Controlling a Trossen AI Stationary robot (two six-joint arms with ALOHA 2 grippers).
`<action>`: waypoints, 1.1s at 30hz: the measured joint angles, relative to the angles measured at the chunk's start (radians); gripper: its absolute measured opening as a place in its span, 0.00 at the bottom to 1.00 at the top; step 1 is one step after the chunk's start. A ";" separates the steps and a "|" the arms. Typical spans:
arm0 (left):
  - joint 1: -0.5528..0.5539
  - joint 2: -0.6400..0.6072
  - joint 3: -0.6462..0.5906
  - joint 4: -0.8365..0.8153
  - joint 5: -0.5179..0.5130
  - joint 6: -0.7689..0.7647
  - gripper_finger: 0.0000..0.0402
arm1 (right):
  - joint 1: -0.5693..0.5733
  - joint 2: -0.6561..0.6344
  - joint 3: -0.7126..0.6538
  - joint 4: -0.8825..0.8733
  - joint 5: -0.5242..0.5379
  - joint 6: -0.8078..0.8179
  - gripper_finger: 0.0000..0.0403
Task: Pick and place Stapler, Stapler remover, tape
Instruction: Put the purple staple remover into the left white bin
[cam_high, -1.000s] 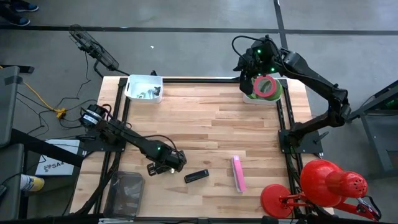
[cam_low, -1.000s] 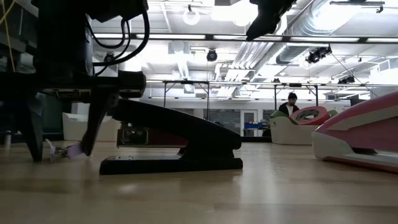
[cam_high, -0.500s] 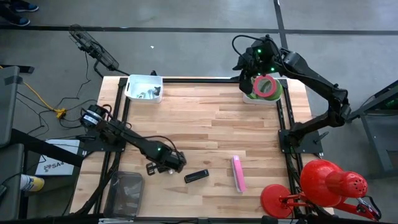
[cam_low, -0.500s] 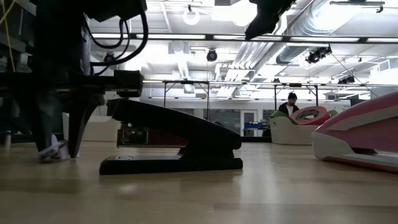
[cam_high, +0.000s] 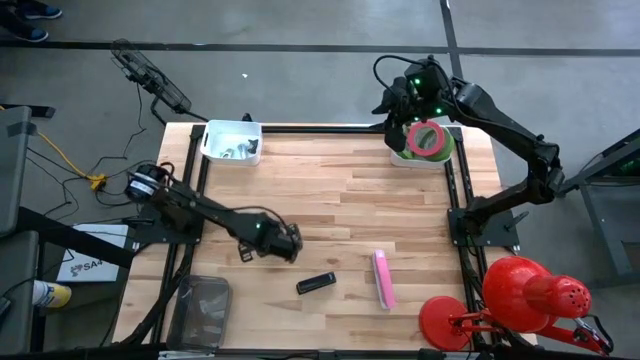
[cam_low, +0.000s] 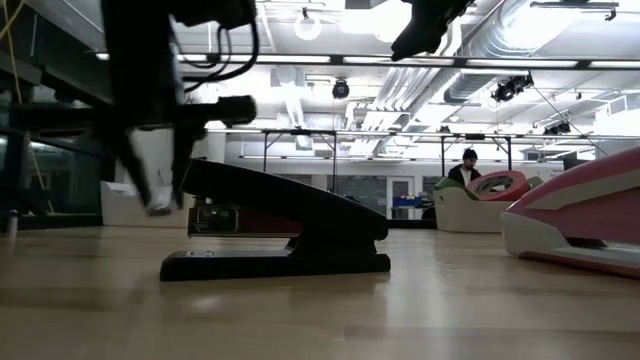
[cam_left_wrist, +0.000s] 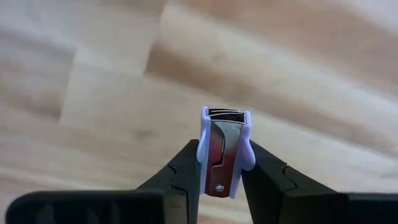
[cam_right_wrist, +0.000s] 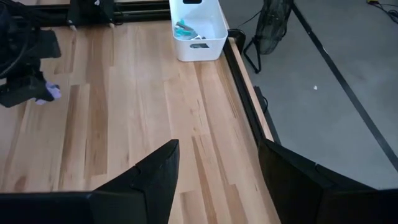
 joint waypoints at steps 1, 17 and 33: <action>0.014 -0.011 0.006 -0.013 -0.012 0.016 0.21 | 0.000 0.000 0.000 0.000 0.000 0.000 0.52; 0.428 -0.242 0.167 -0.500 -0.182 0.602 0.22 | -0.001 0.000 0.000 0.032 0.007 0.069 0.52; 1.024 -0.321 0.169 -0.378 -0.150 1.403 0.22 | -0.001 0.000 0.000 0.045 0.135 0.153 0.52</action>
